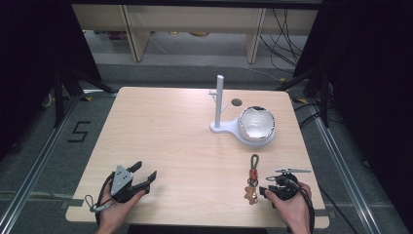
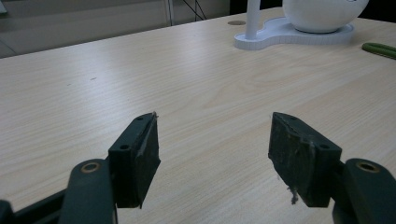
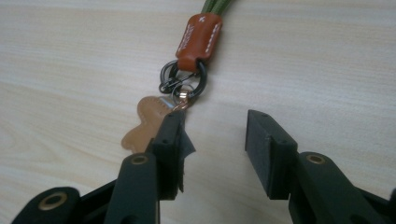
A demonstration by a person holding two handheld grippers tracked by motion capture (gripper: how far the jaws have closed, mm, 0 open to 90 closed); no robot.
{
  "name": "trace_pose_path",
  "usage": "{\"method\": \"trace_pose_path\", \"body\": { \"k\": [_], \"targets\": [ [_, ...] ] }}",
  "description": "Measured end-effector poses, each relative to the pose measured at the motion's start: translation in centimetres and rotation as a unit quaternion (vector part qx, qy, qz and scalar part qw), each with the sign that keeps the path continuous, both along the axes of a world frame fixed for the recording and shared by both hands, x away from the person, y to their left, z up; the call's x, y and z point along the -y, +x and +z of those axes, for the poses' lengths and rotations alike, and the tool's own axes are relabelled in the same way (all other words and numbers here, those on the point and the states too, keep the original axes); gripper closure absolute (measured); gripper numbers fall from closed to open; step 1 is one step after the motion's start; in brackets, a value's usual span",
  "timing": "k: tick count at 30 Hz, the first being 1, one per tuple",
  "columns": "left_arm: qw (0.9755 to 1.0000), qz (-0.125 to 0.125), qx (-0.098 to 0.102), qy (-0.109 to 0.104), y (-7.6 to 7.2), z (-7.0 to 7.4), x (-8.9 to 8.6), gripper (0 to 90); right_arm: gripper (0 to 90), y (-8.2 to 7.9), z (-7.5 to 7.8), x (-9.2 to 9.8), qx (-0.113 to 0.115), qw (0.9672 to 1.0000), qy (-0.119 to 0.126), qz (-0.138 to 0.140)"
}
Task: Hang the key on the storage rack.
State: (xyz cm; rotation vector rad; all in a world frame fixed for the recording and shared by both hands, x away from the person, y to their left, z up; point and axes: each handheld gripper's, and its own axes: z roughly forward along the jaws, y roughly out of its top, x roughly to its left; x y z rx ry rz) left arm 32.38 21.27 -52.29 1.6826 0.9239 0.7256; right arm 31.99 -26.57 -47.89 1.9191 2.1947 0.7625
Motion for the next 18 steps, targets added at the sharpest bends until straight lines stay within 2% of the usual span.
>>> {"method": "trace_pose_path", "body": {
  "k": [1,4,6,8,9,11,12,13,14,17,18],
  "targets": [
    [1.0,0.002,-0.003,0.004,-0.1,0.0,0.0,33.0,58.5,0.1,0.0,0.1,0.0,0.9997,0.023,0.01],
    [1.0,0.002,-0.002,0.005,-0.1,0.0,0.0,33.0,57.8,0.5,0.5,-0.4,-0.007,0.9999,0.005,0.015],
    [1.0,0.003,-0.003,0.003,0.0,0.0,0.0,33.0,57.6,0.9,1.0,-0.7,-0.011,0.9998,0.008,0.016],
    [1.0,0.0,0.0,-0.002,0.1,0.0,0.0,33.0,57.5,1.4,1.3,-1.0,-0.016,0.9998,0.0,0.008],
    [1.0,0.002,-0.004,0.002,0.0,0.1,-0.1,33.0,57.3,1.7,1.4,-1.1,-0.018,0.9996,-0.016,0.015],
    [1.0,0.002,-0.003,0.0,0.0,0.1,-0.1,33.0,57.3,2.1,1.7,-1.3,-0.022,0.9991,-0.018,0.03],
    [1.0,0.002,-0.003,-0.001,0.0,0.0,-0.1,33.0,57.3,2.4,1.7,-1.6,-0.026,0.9992,-0.021,0.023],
    [1.0,0.002,-0.003,0.0,0.0,0.0,-0.1,33.0,57.3,2.6,1.9,-2.0,-0.037,0.9991,-0.014,0.01],
    [1.0,0.002,-0.003,0.0,0.0,0.0,-0.1,33.0,57.3,2.9,1.8,-1.8,-0.032,0.9988,-0.025,0.027],
    [1.0,0.002,-0.003,0.0,0.0,0.0,-0.1,33.0,57.4,3.5,2.1,-2.1,-0.035,0.9985,-0.029,0.031],
    [1.0,0.002,-0.004,0.001,0.0,0.1,-0.1,33.1,58.2,3.9,2.2,-2.3,-0.043,0.998,-0.03,0.036]
  ]
}}
